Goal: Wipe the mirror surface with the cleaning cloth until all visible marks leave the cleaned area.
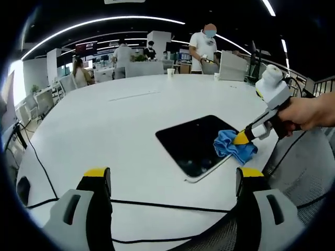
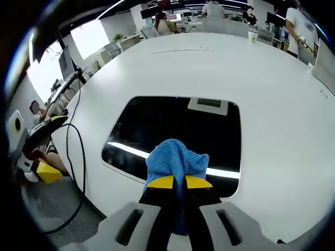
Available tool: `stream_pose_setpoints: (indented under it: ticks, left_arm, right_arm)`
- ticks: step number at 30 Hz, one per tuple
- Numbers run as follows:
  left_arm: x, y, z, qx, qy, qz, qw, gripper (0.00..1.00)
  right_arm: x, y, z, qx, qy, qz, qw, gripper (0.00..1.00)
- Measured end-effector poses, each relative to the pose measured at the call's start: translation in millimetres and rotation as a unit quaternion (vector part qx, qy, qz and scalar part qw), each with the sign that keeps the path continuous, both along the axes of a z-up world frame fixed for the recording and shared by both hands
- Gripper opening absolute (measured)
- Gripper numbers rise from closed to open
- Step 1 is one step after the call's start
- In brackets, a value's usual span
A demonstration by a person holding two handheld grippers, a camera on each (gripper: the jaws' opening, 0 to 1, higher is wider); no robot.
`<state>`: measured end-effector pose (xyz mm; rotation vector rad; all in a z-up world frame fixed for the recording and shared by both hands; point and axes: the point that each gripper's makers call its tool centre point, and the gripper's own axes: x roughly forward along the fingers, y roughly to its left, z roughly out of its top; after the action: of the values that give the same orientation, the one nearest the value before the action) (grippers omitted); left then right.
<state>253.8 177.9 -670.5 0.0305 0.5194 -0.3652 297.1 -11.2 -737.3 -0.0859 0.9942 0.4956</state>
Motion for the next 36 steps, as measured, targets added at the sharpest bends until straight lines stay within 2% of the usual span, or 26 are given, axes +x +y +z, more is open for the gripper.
stream_pose_setpoints:
  ticks: [16, 25, 26, 36]
  left_arm:
    - [0.4, 1.0, 1.3, 0.006, -0.004, 0.002, 1.0, 0.99]
    - [1.7, 1.2, 1.3, 0.004, -0.006, 0.003, 1.0, 0.99]
    - [1.7, 1.1, 1.2, 0.004, -0.006, 0.003, 1.0, 0.99]
    - [1.5, 2.0, -0.3, 0.006, -0.003, 0.004, 1.0, 0.99]
  right_arm:
    - [-5.6, -1.1, -0.1, 0.007, 0.01, -0.006, 0.9999, 0.0]
    - [-4.9, -0.5, -1.0, 0.005, 0.001, 0.005, 1.0, 0.0]
    - [-5.1, -0.4, -0.7, -0.008, -0.005, 0.022, 0.9997, 0.0]
    - [-5.7, -4.2, 0.4, 0.006, 0.009, 0.009, 0.9999, 0.0]
